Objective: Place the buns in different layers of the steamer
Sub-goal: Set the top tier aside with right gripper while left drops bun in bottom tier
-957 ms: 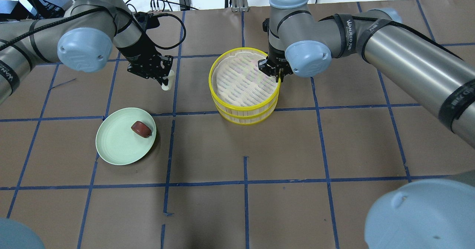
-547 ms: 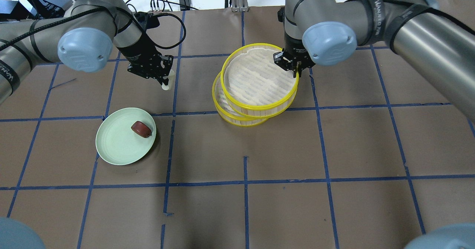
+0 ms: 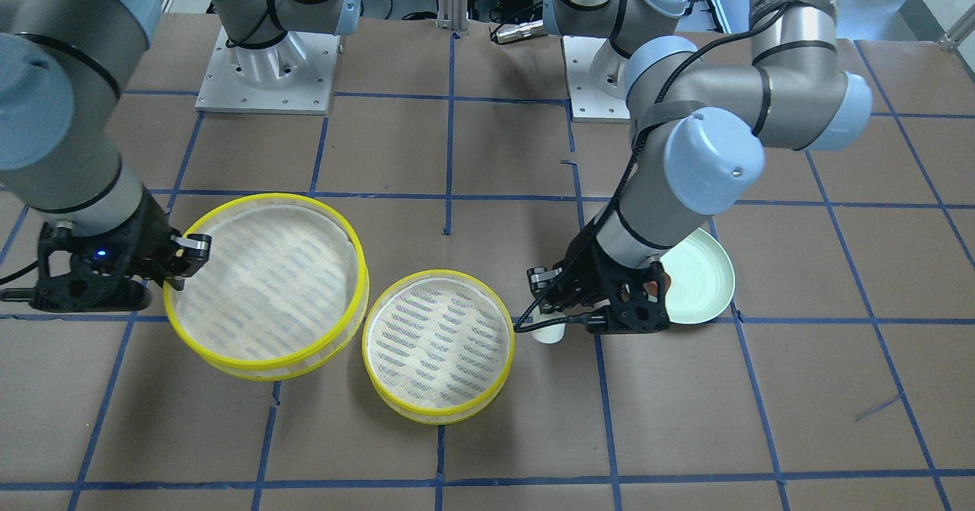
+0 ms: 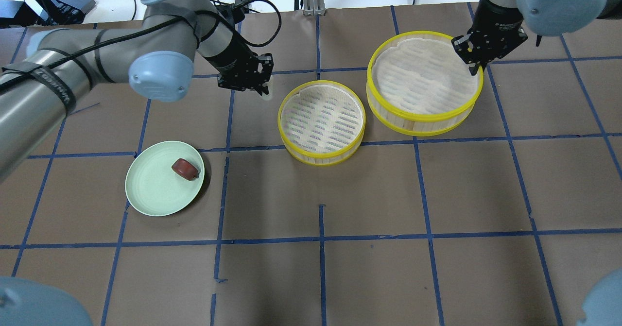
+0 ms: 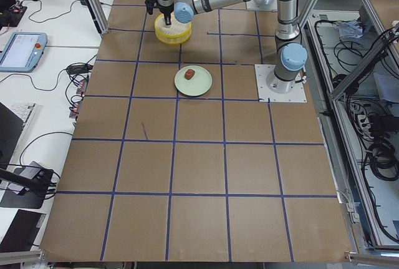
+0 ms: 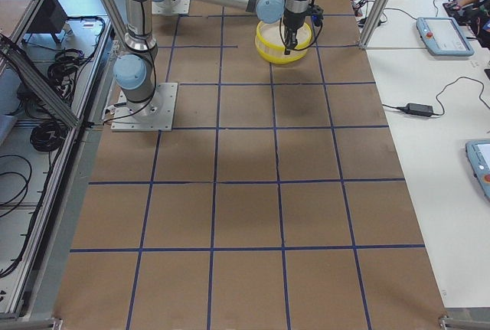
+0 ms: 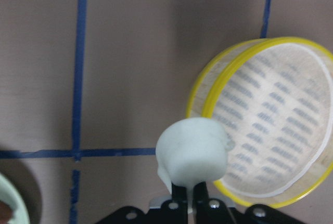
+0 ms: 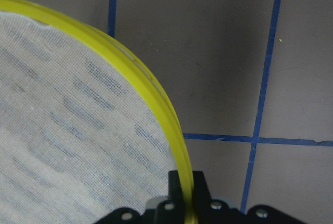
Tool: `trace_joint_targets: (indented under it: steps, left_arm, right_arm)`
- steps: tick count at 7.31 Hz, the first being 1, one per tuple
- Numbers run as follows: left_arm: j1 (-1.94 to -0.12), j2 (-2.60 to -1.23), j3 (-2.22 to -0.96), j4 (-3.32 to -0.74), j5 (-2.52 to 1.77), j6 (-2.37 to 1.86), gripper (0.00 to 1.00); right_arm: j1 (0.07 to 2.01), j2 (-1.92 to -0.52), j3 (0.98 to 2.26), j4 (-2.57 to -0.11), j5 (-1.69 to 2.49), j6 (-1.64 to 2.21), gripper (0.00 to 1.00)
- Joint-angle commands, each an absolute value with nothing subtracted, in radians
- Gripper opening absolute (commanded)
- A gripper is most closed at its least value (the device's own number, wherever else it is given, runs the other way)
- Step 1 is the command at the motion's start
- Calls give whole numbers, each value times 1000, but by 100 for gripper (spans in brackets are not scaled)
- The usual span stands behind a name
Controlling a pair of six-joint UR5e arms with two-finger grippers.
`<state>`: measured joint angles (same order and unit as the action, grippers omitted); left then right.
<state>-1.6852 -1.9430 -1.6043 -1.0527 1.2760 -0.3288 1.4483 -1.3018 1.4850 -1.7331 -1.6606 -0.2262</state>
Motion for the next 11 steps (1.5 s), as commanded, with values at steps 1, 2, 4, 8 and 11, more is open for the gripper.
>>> trace_joint_targets:
  steps: [1,2,4,8,11]
  left_arm:
    - [-1772,-2020,-1603,-892,1269,-506,21]
    - [-1788,-2048,-1605,-840,1235,-547,34]
    - [-1804,-2056,-1608,-839,1233,-574,100]
    - [-1783,-2008,-1629,-854,1360,-228,100]
    - [-1625,-1924,-1794,-916,1646,128,100]
  right_arm:
    - [1422,-1284,1489,-1749,-1667,-287,2]
    - [1422,-1284,1493,-1749,-1669,-282,1]
    - [1422,-1284,1497,-1749,-1657,-265,1]
    - [1468,-1264,1490,-1749,-1593,-77,2]
    - [1577,-1227,1486,-1792,-1585,75,1]
